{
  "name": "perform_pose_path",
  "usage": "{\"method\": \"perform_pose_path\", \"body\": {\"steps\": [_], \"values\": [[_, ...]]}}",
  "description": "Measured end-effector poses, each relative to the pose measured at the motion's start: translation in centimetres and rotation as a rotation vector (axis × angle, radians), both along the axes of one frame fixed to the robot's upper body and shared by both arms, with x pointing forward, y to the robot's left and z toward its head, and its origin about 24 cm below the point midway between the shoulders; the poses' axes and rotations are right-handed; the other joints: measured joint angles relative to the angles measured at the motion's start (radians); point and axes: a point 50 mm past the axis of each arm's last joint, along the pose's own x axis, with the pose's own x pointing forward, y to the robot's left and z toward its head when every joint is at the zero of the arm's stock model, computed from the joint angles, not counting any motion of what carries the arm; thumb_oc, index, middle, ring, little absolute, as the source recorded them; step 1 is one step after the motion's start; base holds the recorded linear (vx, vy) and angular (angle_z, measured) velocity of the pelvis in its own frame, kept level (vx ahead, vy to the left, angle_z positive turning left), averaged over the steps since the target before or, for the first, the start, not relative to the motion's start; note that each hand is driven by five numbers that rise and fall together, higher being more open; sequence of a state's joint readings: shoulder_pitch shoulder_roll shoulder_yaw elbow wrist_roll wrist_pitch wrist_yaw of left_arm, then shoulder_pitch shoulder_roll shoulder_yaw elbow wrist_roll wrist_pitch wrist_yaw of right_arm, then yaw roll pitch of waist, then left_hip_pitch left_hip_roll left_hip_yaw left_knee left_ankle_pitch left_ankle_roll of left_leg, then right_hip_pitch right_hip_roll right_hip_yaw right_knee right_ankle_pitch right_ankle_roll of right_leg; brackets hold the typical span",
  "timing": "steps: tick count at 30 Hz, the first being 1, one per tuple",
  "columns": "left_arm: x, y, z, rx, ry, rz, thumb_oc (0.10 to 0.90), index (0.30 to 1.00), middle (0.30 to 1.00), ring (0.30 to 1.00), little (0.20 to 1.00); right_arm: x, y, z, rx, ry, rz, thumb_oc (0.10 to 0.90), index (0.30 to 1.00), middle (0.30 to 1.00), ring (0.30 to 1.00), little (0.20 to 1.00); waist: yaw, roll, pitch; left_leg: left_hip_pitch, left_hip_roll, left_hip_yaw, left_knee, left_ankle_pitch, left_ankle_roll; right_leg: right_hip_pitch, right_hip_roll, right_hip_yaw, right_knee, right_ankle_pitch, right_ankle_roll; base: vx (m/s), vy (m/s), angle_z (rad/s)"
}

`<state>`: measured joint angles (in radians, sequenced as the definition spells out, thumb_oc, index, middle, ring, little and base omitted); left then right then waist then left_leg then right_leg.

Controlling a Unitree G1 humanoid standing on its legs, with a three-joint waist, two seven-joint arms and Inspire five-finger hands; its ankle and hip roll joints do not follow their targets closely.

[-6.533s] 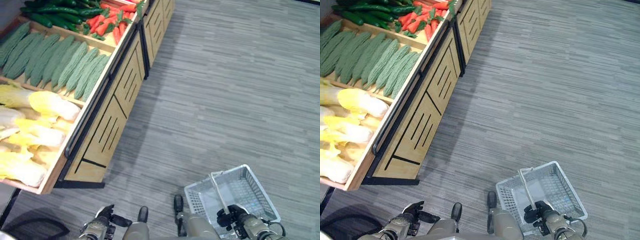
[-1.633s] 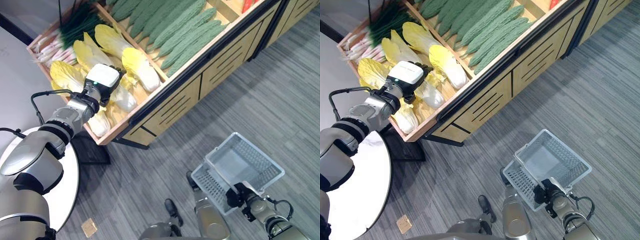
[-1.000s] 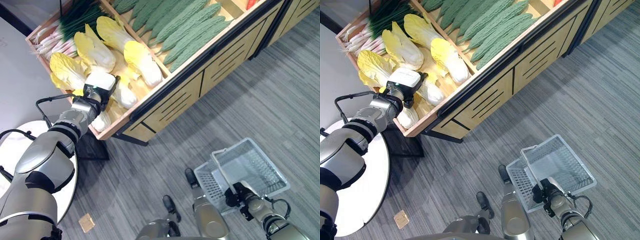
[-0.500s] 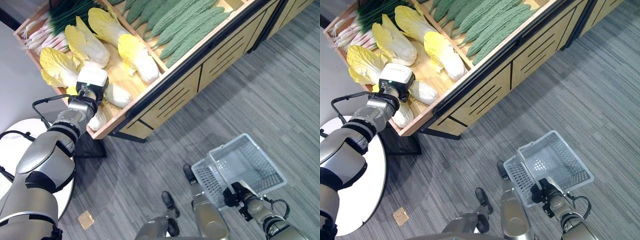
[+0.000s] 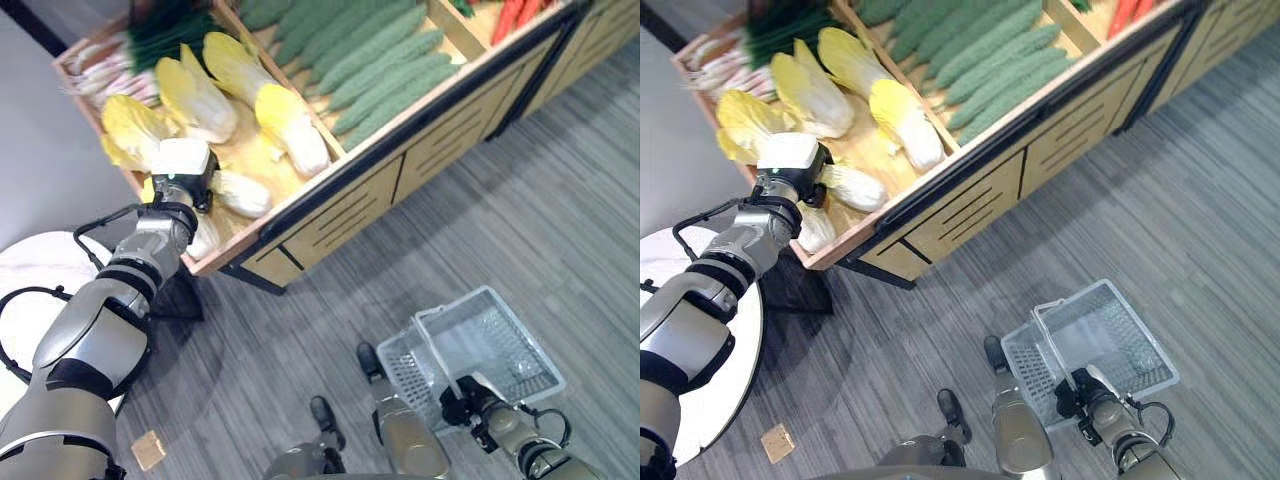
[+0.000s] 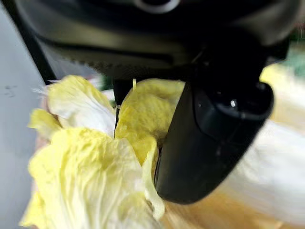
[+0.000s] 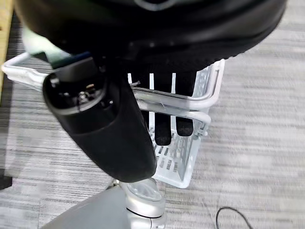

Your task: Get the vegetables into the basket

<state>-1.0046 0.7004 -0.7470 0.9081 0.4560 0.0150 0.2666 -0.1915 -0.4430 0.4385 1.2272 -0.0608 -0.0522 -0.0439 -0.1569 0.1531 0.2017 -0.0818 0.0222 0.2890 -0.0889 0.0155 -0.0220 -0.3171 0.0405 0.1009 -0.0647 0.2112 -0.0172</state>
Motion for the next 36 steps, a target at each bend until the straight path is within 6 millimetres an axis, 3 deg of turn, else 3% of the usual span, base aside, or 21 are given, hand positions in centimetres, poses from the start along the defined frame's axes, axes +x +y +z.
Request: {"method": "perform_pose_path", "body": {"steps": [5,7,14,20,30,36], "values": [[-0.6,-2.2,-0.2,-0.058,-0.019,-0.130,0.400,0.300,0.300,0.300,0.300,-0.8,0.2,-0.5,0.007,0.027,-0.005,0.400,0.300,0.300,0.300,0.300,0.024,-0.016,-0.011,0.033,-0.013,-0.032,0.000,-0.005,0.010,0.044,-0.021,-0.024,-0.005,-0.014,0.017,-0.05,0.063,0.22],[-0.9,-3.3,0.0,-0.091,-0.031,-0.183,0.400,0.300,0.300,0.300,0.300,-1.3,0.8,-0.9,0.023,0.047,-0.009,0.400,0.300,0.300,0.300,0.300,0.034,-0.034,-0.019,0.039,-0.019,-0.037,0.000,0.000,0.017,0.054,-0.027,-0.029,-0.006,-0.008,0.023,-0.06,0.092,0.05],[-2.7,-5.2,0.4,-0.222,-0.090,-0.308,0.400,0.300,0.300,0.300,0.300,-2.7,1.7,-1.8,0.051,0.109,-0.012,0.400,0.300,0.300,0.300,0.300,0.046,-0.062,-0.037,0.095,-0.016,-0.047,0.000,-0.005,0.019,0.119,-0.027,-0.040,-0.021,-0.004,0.016,-0.03,0.057,0.05],[-4.7,-4.9,0.4,-0.356,-0.137,-0.338,0.400,0.300,0.300,0.300,0.300,-3.5,1.5,-2.1,0.062,0.134,-0.049,0.400,0.300,0.300,0.300,0.300,0.061,-0.069,-0.058,0.122,-0.014,-0.055,-0.004,-0.008,0.018,0.149,-0.027,-0.046,-0.021,-0.016,0.023,-0.04,0.059,0.03],[-11.2,-3.2,-4.8,-0.712,-0.048,-0.292,0.400,0.300,0.300,0.300,0.300,-7.6,1.7,-3.3,0.073,0.246,-0.112,0.400,0.300,0.300,0.300,0.300,0.109,-0.121,-0.129,0.194,-0.014,-0.090,-0.005,-0.021,0.030,0.236,-0.034,-0.077,-0.022,-0.038,0.031,-0.04,0.080,0.11],[-12.9,-2.0,-6.2,-0.824,-0.019,-0.227,0.400,0.300,0.300,0.300,0.300,-8.7,1.6,-3.5,0.078,0.266,-0.136,0.400,0.300,0.300,0.300,0.300,0.128,-0.135,-0.141,0.211,-0.020,-0.113,-0.005,-0.025,0.034,0.261,-0.045,-0.100,-0.022,-0.043,0.035,-0.04,0.065,0.12]]}}
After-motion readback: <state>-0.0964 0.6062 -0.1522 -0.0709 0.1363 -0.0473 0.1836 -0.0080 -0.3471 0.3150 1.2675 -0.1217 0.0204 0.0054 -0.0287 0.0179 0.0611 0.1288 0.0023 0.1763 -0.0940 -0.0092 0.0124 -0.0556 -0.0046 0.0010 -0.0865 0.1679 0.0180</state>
